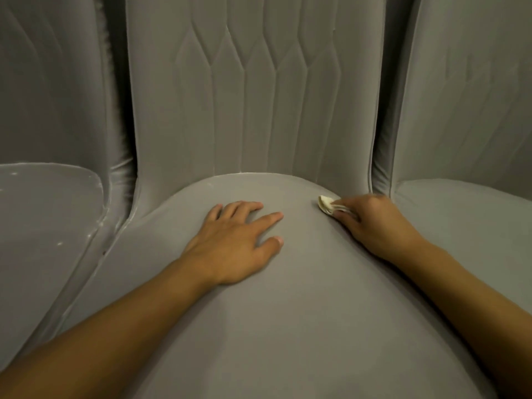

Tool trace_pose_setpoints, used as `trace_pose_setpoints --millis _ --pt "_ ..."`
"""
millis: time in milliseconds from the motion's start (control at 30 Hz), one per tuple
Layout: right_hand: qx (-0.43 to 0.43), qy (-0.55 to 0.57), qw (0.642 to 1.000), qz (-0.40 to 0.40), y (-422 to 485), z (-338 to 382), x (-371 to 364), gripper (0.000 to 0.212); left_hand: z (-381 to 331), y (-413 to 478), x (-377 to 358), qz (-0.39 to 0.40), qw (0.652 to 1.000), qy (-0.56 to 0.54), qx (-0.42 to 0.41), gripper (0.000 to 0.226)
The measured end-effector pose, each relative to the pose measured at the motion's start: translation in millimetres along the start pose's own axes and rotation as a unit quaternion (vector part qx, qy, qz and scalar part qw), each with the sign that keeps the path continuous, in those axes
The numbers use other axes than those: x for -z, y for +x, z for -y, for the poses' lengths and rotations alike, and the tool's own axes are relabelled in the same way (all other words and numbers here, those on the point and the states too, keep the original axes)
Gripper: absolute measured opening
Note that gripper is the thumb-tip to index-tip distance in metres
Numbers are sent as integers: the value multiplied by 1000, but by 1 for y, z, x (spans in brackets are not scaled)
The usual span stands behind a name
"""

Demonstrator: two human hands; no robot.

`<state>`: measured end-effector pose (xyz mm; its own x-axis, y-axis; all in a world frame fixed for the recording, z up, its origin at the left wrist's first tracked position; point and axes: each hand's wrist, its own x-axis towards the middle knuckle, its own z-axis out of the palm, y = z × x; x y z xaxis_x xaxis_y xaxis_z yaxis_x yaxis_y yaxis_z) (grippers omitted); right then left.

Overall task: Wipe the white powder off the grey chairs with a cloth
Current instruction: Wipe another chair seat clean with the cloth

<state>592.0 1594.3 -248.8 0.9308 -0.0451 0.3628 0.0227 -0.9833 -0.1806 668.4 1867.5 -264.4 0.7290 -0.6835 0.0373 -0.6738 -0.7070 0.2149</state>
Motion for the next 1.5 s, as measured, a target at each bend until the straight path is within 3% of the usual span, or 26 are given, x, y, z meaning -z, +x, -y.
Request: trace_pose_setpoints --millis 200,367,533,700,867,1033,1267,1400,1500 --pt "22 -46 999 -5 79 6 -41 38 -1 1 0 -21 1000 -4 2 65" --pt "-1 25 999 37 138 61 -71 35 -3 3 -2 -35 999 -1 7 67" --pt "102 143 976 131 168 132 -91 31 -3 4 -2 -58 998 9 2 62" --pt "121 71 983 115 171 121 -95 32 0 2 -1 -61 998 -12 -11 58" --pt "39 -62 992 101 155 88 -73 40 2 -1 -1 -58 998 -23 -13 59" --pt "-62 -88 989 107 122 48 -43 24 1 -2 2 -36 999 -30 -7 59" --pt "-122 -104 981 105 98 35 -31 10 -2 -5 4 -28 999 -32 -5 58" --pt "-113 -87 989 42 96 25 -47 16 -4 -4 4 -21 999 -32 -1 58" --pt "-72 -69 994 44 107 28 -57 21 -4 -3 3 -26 999 -29 -4 58"
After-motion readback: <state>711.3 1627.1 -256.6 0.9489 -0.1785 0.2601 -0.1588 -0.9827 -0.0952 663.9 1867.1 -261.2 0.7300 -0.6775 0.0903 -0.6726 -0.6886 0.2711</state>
